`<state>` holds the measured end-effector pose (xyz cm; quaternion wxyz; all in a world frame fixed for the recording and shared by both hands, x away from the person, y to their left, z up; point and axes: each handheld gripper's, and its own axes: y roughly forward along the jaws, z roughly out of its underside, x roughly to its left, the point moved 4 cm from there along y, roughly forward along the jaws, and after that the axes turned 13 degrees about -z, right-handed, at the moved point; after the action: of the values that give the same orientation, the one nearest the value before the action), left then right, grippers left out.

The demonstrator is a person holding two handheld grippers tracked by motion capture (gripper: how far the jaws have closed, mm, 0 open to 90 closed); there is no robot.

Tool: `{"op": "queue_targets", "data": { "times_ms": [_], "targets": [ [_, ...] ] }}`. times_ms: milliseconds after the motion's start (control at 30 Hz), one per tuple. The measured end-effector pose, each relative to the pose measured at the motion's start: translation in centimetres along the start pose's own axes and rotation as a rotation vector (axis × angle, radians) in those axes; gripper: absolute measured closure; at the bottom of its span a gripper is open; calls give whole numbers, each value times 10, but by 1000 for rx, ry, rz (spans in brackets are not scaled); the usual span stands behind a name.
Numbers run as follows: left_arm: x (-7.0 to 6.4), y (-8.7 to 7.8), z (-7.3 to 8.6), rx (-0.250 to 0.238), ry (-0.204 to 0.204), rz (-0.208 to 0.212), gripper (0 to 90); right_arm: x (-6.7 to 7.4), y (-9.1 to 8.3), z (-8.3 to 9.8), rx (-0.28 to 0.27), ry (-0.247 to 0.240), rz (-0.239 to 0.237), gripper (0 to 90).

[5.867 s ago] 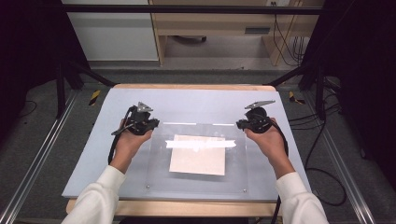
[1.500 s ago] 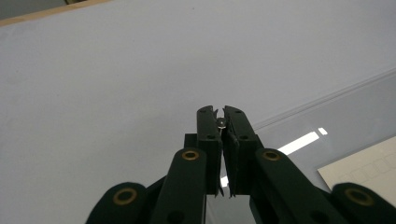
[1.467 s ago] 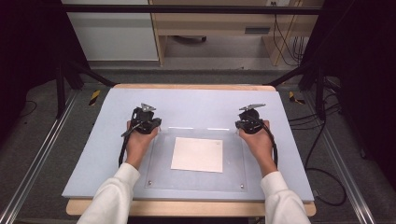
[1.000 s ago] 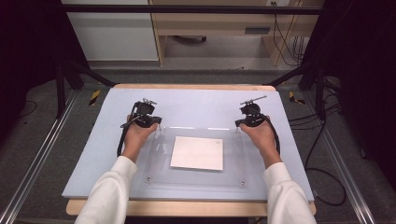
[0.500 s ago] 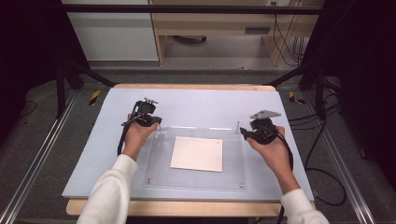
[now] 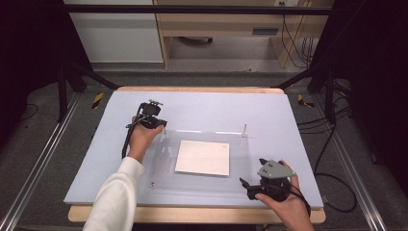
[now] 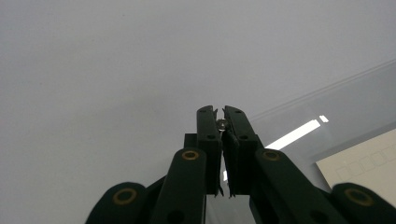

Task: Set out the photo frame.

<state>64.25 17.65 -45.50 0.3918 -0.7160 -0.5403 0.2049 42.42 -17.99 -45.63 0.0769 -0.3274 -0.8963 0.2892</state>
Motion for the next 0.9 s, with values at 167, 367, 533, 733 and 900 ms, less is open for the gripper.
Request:
{"op": "queue_targets", "data": {
  "times_ms": [167,367,533,733,900],
  "targets": [
    [0,1,-1,1,-6,7,850,28,4,6,33,-104,-54,138],
    [1,2,-1,7,-8,14,850,39,17,15,110,-184,-58,156],
    [1,3,-2,8,-9,12,850,40,22,21,140,-199,-53,172],
    [1,3,-2,13,-14,15,848,38,22,27,167,-216,-34,197],
    [1,4,-2,19,-11,18,849,39,25,33,204,-234,-18,215]
  ]
}}
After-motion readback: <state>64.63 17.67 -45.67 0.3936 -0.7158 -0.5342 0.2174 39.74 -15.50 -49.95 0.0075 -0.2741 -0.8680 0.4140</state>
